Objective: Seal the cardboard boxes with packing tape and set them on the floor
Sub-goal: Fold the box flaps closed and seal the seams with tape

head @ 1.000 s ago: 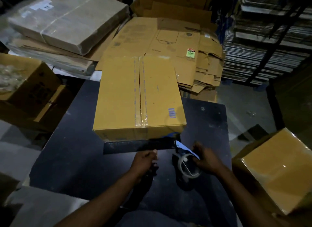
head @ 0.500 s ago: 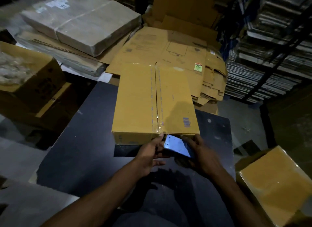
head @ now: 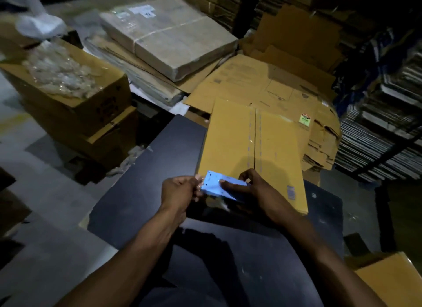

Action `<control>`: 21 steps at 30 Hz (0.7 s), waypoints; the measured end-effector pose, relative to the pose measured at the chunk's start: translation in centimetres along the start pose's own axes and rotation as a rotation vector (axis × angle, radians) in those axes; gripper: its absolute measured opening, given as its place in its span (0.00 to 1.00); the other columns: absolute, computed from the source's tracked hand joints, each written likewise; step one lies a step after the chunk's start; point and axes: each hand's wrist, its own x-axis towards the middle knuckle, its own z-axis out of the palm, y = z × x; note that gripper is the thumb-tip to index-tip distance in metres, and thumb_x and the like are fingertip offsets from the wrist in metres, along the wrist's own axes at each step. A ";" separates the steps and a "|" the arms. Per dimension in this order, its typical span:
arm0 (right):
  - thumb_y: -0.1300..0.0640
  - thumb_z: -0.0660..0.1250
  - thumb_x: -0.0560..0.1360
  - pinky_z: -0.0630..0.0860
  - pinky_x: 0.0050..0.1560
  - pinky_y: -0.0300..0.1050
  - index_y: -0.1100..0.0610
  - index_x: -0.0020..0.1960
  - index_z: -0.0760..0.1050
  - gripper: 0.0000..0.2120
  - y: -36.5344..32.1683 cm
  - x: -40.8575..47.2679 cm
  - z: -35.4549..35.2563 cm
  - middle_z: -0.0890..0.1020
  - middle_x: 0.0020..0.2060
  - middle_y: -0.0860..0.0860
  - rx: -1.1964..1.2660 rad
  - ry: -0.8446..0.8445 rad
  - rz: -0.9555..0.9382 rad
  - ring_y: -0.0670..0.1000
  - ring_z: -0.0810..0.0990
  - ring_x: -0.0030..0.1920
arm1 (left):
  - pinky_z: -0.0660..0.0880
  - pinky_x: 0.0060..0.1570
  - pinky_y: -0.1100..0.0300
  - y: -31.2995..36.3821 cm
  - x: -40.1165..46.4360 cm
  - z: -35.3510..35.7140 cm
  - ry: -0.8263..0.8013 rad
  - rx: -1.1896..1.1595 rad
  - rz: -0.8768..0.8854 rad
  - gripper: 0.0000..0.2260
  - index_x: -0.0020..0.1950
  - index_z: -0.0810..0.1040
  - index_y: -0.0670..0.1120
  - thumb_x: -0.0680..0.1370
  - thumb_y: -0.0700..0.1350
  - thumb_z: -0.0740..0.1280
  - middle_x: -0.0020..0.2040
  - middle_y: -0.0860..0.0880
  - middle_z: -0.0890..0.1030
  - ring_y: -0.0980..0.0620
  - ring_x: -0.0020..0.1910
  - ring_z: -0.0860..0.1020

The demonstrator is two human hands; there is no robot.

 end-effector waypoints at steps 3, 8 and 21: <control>0.17 0.56 0.67 0.78 0.48 0.50 0.29 0.68 0.68 0.34 2.1 0.2 -0.9 0.74 0.55 0.44 -0.091 -0.033 0.014 0.50 0.79 0.49 | 0.72 0.23 0.64 0.4 2.9 -3.1 0.100 -0.013 -0.013 0.09 0.42 0.83 0.37 0.80 0.42 0.74 0.31 0.43 0.81 0.53 0.24 0.75; 0.42 0.67 0.80 0.74 0.39 0.53 0.28 0.76 0.60 0.28 3.6 0.9 -1.6 0.68 0.48 0.49 -0.299 -0.170 -0.047 0.54 0.75 0.43 | 0.70 0.24 0.62 -0.6 4.4 -4.1 0.092 -0.004 -0.100 0.09 0.41 0.83 0.39 0.77 0.43 0.76 0.35 0.43 0.82 0.52 0.24 0.72; 0.25 0.40 0.74 0.75 0.37 0.53 0.25 0.75 0.57 0.30 3.5 3.0 0.0 0.70 0.48 0.49 -0.311 -0.207 -0.032 0.52 0.75 0.40 | 0.82 0.37 0.43 -4.1 5.0 -2.8 0.286 0.138 0.027 0.17 0.28 0.81 0.47 0.72 0.53 0.80 0.30 0.47 0.84 0.44 0.28 0.80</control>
